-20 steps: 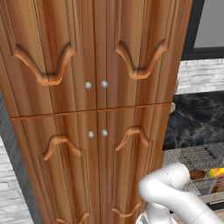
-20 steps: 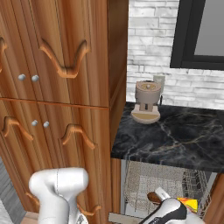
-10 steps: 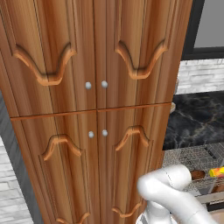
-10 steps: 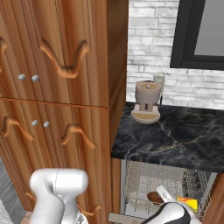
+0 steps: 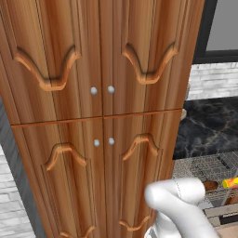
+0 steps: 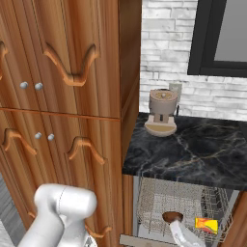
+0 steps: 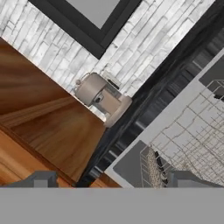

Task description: Pick up the cup and bowl from the counter, place them in the dishwasher, and close the dishwasher door.

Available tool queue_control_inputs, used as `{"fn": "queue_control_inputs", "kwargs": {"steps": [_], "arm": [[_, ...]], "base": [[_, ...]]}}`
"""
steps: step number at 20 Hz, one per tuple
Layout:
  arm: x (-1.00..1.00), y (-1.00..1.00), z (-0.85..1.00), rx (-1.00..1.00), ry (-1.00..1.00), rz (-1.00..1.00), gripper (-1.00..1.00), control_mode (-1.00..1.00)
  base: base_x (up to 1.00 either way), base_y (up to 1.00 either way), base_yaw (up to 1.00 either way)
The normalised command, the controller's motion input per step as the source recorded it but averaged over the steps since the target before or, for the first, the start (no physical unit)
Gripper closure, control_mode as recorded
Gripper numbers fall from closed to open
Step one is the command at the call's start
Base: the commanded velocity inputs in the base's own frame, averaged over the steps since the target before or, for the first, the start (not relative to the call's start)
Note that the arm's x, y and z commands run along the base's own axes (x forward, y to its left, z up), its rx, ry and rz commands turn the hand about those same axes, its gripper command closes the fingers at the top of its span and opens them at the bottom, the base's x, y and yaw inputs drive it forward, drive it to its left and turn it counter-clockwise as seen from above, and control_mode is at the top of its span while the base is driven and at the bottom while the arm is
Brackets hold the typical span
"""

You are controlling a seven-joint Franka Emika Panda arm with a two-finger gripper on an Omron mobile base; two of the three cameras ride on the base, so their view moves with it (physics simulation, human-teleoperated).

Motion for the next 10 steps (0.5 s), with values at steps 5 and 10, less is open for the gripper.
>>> {"fn": "queue_control_inputs", "kwargs": {"steps": [5,10], "arm": [[-0.47,0.00,0.00,0.00,-0.12,-0.11,-1.00,-1.00],[-0.28,0.00,-0.01,0.02,-0.03,-0.01,-1.00,-1.00]], "base": [[0.00,0.00,0.00],[0.00,0.00,0.00]]}}
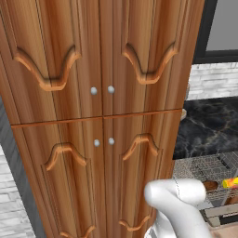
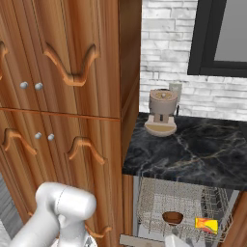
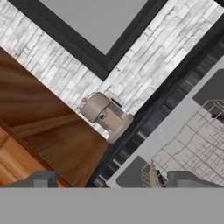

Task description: Pick up the cup and bowl from the counter, place them in the dishwasher, and close the dishwasher door.

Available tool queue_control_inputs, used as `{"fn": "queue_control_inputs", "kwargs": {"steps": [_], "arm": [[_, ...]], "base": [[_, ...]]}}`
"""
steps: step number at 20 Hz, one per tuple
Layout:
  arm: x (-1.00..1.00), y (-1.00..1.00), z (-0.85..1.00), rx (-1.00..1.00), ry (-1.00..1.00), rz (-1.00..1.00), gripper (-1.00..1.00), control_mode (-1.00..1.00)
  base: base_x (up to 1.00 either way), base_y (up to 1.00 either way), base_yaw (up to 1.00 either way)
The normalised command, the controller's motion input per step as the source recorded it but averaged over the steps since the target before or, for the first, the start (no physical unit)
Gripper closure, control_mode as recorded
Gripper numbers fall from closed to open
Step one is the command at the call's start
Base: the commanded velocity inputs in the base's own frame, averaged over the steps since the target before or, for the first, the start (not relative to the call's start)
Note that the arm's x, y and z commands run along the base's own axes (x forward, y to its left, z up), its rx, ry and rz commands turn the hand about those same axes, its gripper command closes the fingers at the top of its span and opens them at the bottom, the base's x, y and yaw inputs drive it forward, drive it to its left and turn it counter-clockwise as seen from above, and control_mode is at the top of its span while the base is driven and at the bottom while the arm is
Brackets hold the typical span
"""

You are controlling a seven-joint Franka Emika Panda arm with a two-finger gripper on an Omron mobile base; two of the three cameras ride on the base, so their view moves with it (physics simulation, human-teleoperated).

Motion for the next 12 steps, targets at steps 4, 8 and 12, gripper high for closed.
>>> {"fn": "queue_control_inputs", "kwargs": {"steps": [4,8,12], "arm": [[-0.29,0.00,-0.23,0.08,0.00,0.00,-1.00,-1.00],[-0.59,0.00,-0.26,0.10,0.00,0.00,-1.00,-1.00],[-0.52,0.00,-0.40,0.08,0.00,0.00,-1.00,-1.00]], "base": [[0.00,0.00,0.00],[0.00,0.00,0.00],[0.00,0.00,0.00]]}}
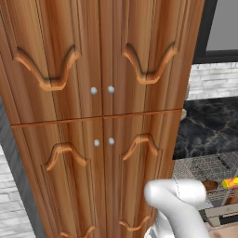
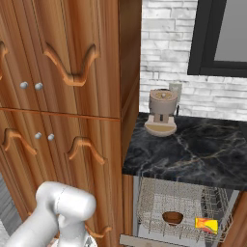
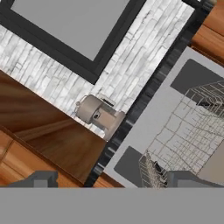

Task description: Pick up the cup and bowl from the counter, place them in the dishwasher, and close the dishwasher door.

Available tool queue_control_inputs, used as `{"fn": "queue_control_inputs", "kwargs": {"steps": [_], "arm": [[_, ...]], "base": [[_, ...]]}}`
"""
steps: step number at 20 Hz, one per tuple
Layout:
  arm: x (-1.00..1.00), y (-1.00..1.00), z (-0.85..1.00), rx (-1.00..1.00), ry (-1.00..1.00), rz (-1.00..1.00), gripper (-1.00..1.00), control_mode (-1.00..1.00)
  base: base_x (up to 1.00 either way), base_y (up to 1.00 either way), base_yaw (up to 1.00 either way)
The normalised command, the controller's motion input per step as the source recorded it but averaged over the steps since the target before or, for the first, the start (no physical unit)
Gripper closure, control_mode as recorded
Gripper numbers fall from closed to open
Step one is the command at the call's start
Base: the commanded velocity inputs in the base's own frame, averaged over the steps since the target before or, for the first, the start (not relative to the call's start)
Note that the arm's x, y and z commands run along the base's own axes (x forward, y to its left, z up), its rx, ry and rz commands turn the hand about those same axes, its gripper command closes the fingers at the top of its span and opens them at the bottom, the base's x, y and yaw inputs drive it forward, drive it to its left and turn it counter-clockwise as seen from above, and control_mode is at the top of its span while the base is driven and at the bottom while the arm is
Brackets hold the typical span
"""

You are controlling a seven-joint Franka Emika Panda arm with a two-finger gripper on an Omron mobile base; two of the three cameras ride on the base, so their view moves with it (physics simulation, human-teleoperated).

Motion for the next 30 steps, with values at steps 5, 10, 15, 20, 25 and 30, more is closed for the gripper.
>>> {"fn": "queue_control_inputs", "kwargs": {"steps": [5,10,15,20,25,30], "arm": [[-0.13,0.00,-0.56,0.06,0.00,0.00,-1.00,-1.00],[0.00,-0.04,-0.64,0.03,0.00,0.00,-1.00,-1.00],[0.00,-0.17,-0.57,0.01,0.00,0.00,-1.00,-1.00],[0.10,-0.20,-0.43,0.00,0.00,0.00,-1.00,-1.00],[0.21,-0.17,-0.39,0.00,0.00,0.00,-1.00,-1.00],[0.32,-0.18,-0.27,0.00,0.00,0.00,-1.00,-1.00]], "base": [[0.00,0.00,0.00],[0.00,0.00,0.00],[0.00,0.00,0.00],[0.00,0.00,0.00],[0.00,0.00,0.00],[0.00,0.00,0.00]]}}
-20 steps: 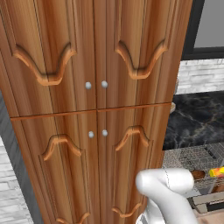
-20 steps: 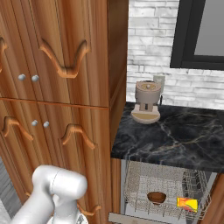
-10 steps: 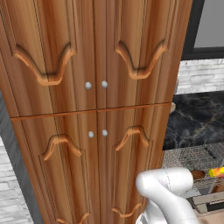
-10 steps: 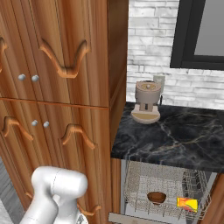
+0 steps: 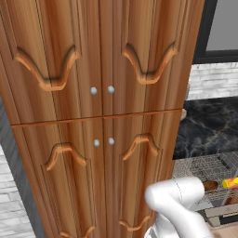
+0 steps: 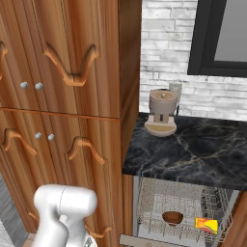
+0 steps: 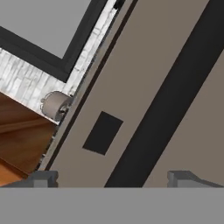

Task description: Pick up the cup and bowl from the counter, place them in the dishwasher, and close the dishwasher door.

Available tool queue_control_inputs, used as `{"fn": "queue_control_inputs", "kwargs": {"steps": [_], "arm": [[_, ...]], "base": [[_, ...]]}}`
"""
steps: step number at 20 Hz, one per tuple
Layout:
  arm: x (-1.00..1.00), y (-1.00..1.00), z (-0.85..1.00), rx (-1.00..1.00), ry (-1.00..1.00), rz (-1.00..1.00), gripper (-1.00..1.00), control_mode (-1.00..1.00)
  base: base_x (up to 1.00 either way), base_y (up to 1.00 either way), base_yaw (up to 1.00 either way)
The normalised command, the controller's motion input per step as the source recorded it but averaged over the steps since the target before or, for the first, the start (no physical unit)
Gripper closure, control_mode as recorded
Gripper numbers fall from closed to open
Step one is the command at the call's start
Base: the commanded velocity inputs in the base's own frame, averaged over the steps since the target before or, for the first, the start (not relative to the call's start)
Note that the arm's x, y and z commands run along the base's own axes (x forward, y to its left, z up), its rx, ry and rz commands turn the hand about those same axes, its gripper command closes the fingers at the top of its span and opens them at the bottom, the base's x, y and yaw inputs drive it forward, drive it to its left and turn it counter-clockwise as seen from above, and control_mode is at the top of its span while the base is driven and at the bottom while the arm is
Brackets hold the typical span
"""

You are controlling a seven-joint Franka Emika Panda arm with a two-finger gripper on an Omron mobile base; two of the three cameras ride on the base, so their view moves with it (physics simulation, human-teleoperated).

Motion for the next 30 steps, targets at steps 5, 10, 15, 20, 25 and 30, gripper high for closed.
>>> {"fn": "queue_control_inputs", "kwargs": {"steps": [5,10,15,20,25,30], "arm": [[0.40,-0.17,-0.15,0.00,0.00,0.00,-1.00,-1.00],[0.53,-0.14,-0.11,0.00,0.00,0.00,-1.00,-1.00],[0.78,-0.12,-0.06,0.00,0.00,0.00,-1.00,-1.00],[0.97,-0.09,0.00,0.00,0.00,0.00,-1.00,-1.00],[0.98,-0.11,0.00,0.00,0.00,0.00,-1.00,-1.00],[0.87,-0.11,0.00,0.00,0.00,0.00,-1.00,-1.00]], "base": [[0.00,0.00,0.00],[0.00,0.00,0.00],[0.00,0.00,0.00],[0.00,0.00,0.00],[0.00,0.00,0.00],[0.00,0.00,0.00]]}}
